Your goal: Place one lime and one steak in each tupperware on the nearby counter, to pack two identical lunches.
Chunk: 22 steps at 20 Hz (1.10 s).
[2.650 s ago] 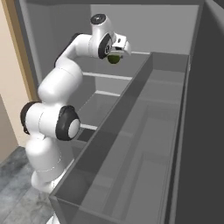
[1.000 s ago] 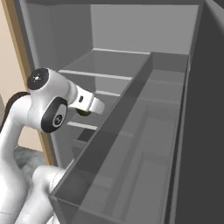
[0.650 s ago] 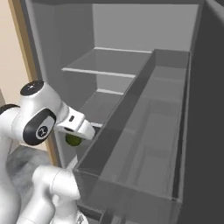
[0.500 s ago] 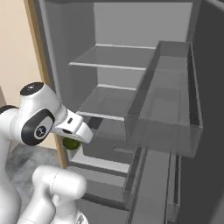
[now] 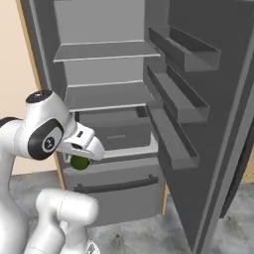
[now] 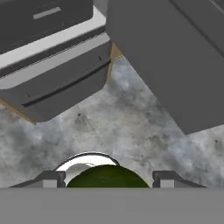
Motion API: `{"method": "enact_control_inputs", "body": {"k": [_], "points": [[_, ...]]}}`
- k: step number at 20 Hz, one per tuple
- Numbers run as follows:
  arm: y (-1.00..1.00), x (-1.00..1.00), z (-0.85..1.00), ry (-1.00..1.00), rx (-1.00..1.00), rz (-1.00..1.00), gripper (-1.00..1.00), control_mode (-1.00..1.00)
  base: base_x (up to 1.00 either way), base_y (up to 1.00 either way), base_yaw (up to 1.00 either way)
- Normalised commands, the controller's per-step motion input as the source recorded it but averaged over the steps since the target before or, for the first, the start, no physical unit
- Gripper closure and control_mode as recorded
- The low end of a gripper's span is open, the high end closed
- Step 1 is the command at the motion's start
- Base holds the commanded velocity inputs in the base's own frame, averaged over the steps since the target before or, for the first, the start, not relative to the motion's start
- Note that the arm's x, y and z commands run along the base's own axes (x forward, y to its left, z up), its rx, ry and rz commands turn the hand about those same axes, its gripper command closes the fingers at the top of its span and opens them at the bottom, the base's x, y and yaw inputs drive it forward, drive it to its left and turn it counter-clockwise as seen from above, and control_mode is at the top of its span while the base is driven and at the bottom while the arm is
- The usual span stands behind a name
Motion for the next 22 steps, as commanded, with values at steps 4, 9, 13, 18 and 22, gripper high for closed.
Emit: {"method": "enact_control_inputs", "body": {"k": [4, 9, 13, 18, 22], "points": [[0.0, 0.0, 0.0, 0.0, 0.0, 0.0, 1.0, 1.0, -0.85, 0.6, -0.72], [0.0, 0.0, 0.0, 0.0, 0.0, 0.0, 1.0, 1.0, -0.8, 0.22, -0.75], [0.0, 0.0, 0.0, 0.0, 0.0, 0.0, 1.0, 1.0, -0.64, -0.21, -0.78], [0.0, 0.0, 0.0, 0.0, 0.0, 0.0, 1.0, 1.0, -0.09, -0.93, -0.67], [0.0, 0.0, 0.0, 0.0, 0.0, 0.0, 1.0, 1.0, 0.3, -1.0, -0.59]]}}
